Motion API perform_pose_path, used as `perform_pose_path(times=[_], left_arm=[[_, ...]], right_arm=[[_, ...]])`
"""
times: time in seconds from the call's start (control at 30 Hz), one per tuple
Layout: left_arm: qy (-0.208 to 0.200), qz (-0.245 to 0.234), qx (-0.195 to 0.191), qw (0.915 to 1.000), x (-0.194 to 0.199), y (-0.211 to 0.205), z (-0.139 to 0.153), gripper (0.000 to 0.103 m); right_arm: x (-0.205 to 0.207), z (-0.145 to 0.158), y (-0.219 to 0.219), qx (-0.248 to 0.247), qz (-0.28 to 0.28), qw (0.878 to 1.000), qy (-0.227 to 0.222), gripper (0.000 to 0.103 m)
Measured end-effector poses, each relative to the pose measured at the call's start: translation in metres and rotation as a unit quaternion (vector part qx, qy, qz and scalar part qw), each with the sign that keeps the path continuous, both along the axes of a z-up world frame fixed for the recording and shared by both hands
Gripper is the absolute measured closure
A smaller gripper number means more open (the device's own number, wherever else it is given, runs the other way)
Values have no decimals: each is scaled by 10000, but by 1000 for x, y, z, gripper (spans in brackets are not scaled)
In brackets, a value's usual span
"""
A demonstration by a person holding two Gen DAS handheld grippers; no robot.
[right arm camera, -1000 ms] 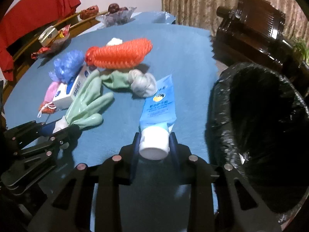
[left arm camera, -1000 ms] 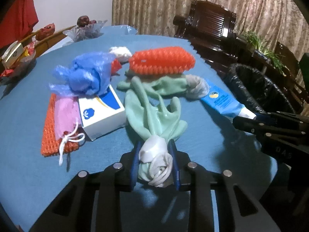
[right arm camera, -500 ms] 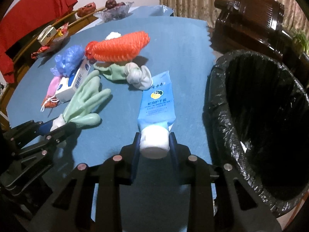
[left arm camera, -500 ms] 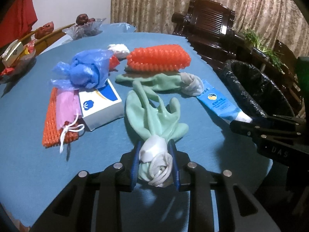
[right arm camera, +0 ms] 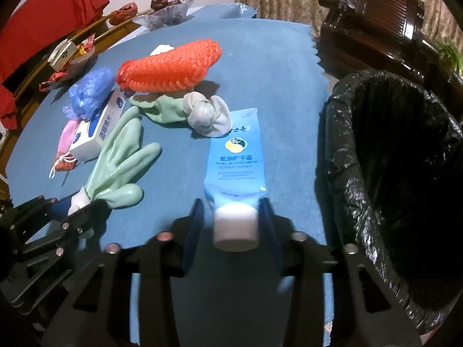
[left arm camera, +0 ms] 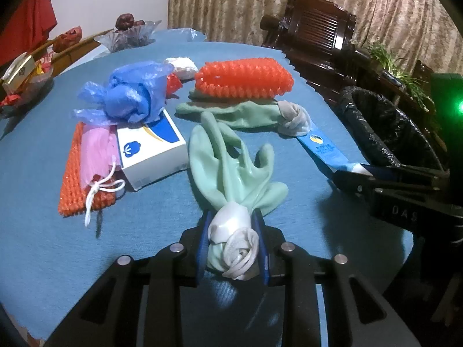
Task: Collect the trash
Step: 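Carry tube and glove over the bin and open both tools to drop them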
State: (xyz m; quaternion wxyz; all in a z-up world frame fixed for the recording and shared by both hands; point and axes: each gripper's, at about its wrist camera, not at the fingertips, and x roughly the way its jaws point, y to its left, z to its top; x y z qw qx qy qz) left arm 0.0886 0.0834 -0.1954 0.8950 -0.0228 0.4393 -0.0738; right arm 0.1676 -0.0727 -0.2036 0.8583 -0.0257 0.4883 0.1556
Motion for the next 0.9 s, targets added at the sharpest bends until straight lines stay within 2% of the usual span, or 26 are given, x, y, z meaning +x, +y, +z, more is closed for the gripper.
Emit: perform_pose_path(times=[0.2, 0.57, 0.9], left_arm=[[-108, -11, -33, 9999, -2, -2, 9, 75], [-584, -203, -237, 9978, -11, -16, 54, 75], [-739, -318, -260, 9964, -14, -29, 73, 75]], right_arm=[[-12, 17, -2, 22, 81, 9997, -231, 75], [-38, 61, -32, 228, -63, 9975, -662, 75], [-46, 77, -43, 444, -187, 9944, -944, 75]])
